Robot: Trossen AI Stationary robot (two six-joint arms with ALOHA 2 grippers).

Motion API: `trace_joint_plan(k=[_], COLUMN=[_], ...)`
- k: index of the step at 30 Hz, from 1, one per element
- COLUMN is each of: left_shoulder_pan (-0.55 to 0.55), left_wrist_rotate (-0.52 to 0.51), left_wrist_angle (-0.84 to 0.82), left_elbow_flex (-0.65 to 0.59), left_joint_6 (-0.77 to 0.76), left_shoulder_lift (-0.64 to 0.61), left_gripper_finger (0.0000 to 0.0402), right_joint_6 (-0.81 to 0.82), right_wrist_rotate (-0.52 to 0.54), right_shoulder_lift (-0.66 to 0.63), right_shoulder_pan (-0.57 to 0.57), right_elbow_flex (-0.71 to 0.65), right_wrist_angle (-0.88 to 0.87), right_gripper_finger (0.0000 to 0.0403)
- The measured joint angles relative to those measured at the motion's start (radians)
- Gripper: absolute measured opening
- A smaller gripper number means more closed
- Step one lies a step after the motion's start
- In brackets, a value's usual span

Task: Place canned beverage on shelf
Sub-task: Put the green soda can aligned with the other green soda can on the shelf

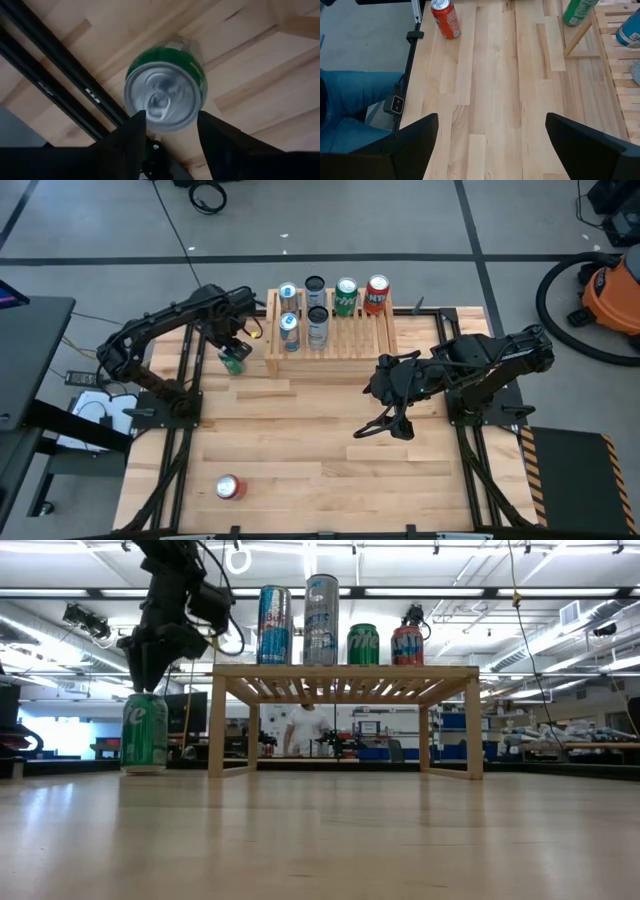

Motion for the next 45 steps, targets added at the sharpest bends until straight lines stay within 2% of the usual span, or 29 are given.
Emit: trace_joint_plan(k=[8, 14, 23, 45], left_shoulder_pan=[0.000, 0.001, -0.012, -0.132], left_wrist_rotate=[-0.004, -0.004, -0.004, -0.003], left_wrist_angle=[-0.003, -0.022, -0.016, 0.117], left_elbow_flex=[0.023, 0.023, 0.023, 0.023], left_joint_6=[-0.026, -0.043, -0.028, -0.017], left_shoulder_lift=[-0.055, -0.055, -0.055, -0.055], left_gripper_finger=[0.0176, 0.0176, 0.0176, 0.0176], right_joint_6=[0.000, 0.000, 0.002, 0.001], right_wrist_rotate=[0.001, 0.051, 0.026, 0.015], right_shoulder_lift=[0.000, 0.000, 0.000, 0.000], right_shoulder_pan=[0.000, 0.000, 0.000, 0.001], right_elbow_flex=[0.000, 0.000, 0.000, 0.000], right_wrist_angle=[0.000, 0.000, 0.004, 0.004], right_gripper_finger=[0.0378, 0.0378, 0.0378, 0.0378])
